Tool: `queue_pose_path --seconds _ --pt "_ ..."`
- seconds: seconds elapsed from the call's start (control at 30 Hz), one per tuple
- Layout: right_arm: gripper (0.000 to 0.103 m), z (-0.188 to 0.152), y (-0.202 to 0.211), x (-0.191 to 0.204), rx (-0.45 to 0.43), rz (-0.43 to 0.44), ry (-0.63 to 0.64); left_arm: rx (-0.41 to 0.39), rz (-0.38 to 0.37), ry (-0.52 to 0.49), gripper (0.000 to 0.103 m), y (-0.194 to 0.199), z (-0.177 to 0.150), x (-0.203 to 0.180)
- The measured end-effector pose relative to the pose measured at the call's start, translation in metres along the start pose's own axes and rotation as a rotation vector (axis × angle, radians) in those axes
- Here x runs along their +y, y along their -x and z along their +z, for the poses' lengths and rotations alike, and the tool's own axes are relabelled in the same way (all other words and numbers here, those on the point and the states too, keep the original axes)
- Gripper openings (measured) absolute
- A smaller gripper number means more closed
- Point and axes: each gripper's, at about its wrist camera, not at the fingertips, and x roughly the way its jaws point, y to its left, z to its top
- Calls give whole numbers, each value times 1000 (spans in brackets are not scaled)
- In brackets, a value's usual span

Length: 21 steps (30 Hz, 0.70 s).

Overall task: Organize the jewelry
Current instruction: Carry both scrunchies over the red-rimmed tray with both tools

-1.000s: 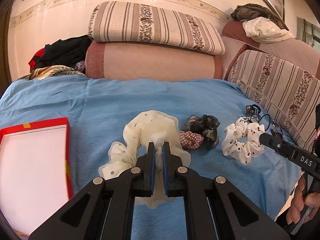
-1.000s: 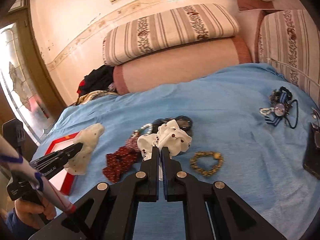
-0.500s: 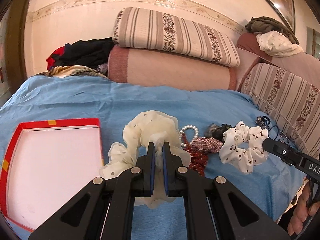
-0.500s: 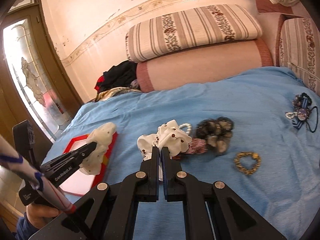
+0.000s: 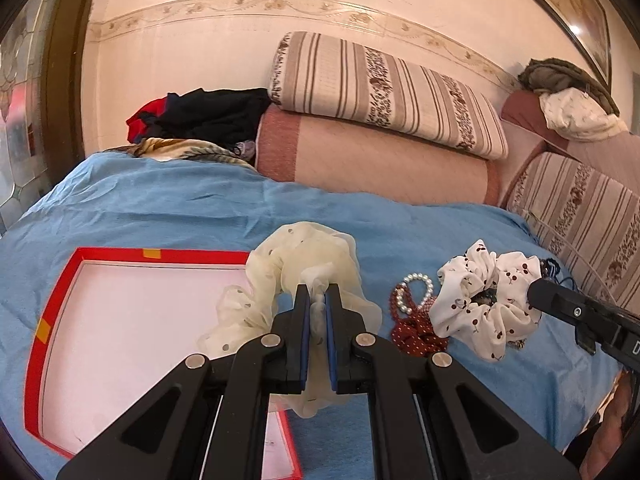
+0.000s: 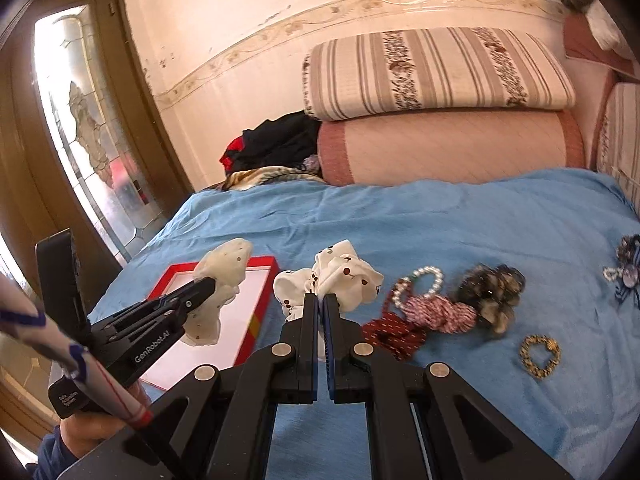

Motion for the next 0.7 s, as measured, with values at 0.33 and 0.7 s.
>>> queue_pose_path --seconds 0.33,0.7 --pt "3 15 -20 39 23 51 57 -24 94 86 8 5 17 50" --pt "3 29 -61 83 70 132 99 0 189 175 8 -3 30 117"
